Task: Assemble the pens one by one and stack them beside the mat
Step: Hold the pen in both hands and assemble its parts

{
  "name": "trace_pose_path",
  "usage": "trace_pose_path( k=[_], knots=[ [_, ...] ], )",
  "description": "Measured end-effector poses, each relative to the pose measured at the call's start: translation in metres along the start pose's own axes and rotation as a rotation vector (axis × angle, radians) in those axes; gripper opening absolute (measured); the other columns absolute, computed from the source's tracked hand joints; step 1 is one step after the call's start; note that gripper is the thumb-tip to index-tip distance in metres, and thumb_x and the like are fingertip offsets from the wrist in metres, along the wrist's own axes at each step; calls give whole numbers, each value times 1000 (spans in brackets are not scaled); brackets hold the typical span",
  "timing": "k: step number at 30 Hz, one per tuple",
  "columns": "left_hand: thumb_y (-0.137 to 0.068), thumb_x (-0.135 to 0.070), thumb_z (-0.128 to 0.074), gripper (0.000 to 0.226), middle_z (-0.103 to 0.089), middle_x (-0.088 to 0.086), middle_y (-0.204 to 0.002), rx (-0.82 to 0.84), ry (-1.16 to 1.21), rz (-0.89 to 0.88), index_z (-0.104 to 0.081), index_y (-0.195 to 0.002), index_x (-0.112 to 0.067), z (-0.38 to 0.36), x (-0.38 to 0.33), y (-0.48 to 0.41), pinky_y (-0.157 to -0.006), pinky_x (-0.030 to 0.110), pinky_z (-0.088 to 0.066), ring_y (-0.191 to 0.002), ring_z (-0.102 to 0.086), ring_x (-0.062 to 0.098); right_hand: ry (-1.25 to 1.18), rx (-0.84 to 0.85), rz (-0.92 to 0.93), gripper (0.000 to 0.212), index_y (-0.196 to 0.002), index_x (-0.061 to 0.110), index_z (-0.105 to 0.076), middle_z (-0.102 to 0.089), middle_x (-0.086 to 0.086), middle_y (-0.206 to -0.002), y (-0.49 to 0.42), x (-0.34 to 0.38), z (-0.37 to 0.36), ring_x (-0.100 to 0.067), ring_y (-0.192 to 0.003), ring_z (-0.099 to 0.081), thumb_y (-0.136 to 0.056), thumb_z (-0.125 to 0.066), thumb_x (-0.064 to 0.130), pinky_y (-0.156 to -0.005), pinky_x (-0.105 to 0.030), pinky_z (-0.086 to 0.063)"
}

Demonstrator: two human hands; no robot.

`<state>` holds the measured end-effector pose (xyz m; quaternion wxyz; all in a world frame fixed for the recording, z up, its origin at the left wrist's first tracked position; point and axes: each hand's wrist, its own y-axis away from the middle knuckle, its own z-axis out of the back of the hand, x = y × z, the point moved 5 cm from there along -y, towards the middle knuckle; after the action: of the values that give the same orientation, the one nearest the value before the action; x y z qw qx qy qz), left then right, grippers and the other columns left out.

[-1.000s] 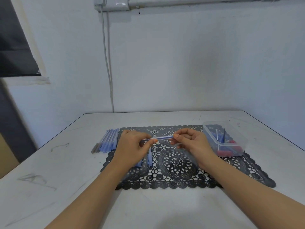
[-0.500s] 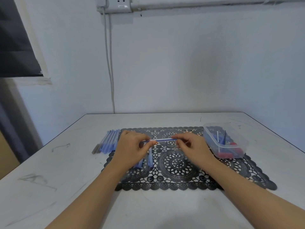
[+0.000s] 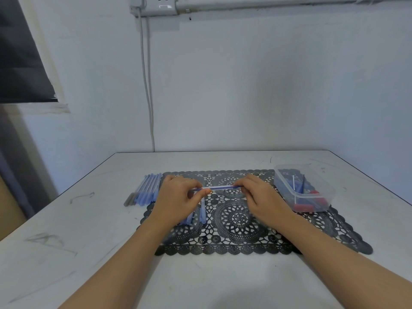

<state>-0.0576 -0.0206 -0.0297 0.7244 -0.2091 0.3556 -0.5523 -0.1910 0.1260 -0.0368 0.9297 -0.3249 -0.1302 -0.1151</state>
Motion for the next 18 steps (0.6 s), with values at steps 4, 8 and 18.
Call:
trace_pose_path(
  k=[4, 8, 18],
  knots=[
    [-79, -67, -41, 49, -65, -10, -61, 7, 4, 3, -71, -79, -28, -1, 0, 0, -81, 31, -36, -63, -58, 4, 13, 2, 21, 22, -107, 13, -61, -57, 3, -97, 0, 2, 1, -9, -84, -51, -95, -43, 14, -76, -28, -46],
    [-79, -68, -41, 49, -65, -10, -63, 12, 15, 11, -70, -79, -29, -1, 2, 0, -83, 31, -36, -64, -58, 4, 17, -13, 44, 29, -104, 12, -61, -58, 3, -94, 1, 3, 2, -11, -80, -54, -90, -37, 20, -71, -30, -49],
    [-80, -67, -41, 47, -65, -11, -63, 19, 55, 17, -70, -78, -30, 0, 3, 1, -82, 31, -38, -64, -56, 1, 24, -47, 100, 34, -102, 13, -66, -66, 3, -88, 0, 5, 8, -9, -67, -57, -85, -38, 18, -58, -18, -45]
  ],
)
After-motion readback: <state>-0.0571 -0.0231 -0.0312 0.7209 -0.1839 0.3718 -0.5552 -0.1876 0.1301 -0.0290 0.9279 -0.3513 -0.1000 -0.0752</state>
